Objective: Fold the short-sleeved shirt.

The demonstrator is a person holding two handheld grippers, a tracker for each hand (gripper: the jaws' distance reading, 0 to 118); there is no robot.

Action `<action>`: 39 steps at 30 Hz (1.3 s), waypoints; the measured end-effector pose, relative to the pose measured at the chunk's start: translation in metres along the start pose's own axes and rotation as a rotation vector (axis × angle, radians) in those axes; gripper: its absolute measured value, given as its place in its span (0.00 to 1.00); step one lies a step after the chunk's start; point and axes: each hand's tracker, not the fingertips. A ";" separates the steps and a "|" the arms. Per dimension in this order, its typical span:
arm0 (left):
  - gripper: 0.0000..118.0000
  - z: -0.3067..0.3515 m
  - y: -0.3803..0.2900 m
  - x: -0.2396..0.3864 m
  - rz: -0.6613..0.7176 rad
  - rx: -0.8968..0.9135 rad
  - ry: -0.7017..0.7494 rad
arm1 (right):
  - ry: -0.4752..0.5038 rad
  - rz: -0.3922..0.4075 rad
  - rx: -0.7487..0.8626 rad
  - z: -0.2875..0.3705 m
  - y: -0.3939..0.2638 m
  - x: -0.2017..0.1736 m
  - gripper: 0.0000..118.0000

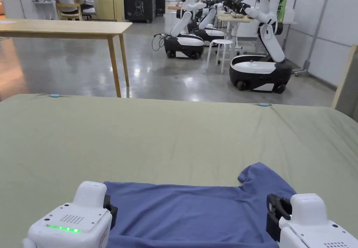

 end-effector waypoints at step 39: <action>0.05 -0.170 0.075 0.005 -0.038 -0.233 -0.061 | -0.138 -0.024 -0.656 -0.261 -0.012 0.167 0.03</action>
